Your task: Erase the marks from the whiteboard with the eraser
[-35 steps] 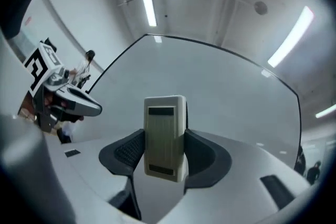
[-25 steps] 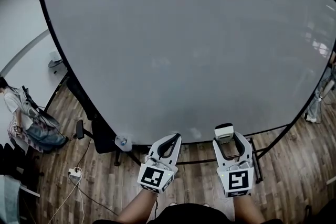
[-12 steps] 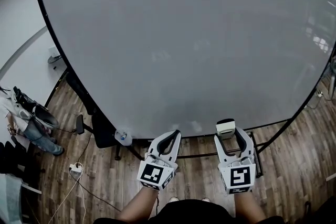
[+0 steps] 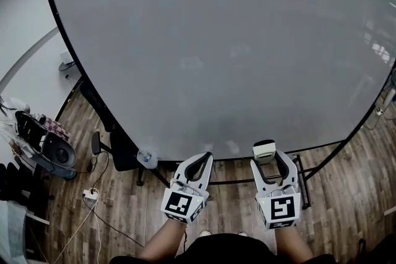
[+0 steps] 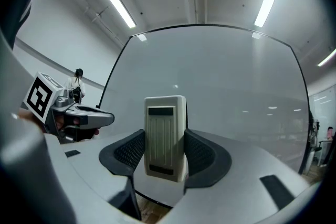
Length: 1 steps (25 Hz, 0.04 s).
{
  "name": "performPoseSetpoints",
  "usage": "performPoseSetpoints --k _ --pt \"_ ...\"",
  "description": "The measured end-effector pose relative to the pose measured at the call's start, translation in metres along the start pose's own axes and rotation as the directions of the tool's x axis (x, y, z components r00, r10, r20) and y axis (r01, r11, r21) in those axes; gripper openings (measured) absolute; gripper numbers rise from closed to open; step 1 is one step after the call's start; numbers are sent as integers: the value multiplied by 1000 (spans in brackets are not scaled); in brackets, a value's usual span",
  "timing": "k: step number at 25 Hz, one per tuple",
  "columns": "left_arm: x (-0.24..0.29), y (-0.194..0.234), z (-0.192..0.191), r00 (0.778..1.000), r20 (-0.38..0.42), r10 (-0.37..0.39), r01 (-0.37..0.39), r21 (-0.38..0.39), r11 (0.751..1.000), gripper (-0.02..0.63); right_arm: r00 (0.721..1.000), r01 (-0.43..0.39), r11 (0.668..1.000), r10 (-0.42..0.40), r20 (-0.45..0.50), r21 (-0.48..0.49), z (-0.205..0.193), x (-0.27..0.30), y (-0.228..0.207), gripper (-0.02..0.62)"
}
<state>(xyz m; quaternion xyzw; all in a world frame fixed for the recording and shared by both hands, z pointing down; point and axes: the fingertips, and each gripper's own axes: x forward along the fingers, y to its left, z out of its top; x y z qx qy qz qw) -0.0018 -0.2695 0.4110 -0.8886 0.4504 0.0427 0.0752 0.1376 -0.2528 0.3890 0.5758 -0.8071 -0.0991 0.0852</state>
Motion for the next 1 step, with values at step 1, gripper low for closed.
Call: performPoseSetpoints --k 1 --pt "0 2 -1 1000 -1 1 -1 -1 1000 18 1000 -1 1000 1 0 0 0 2 1 255"
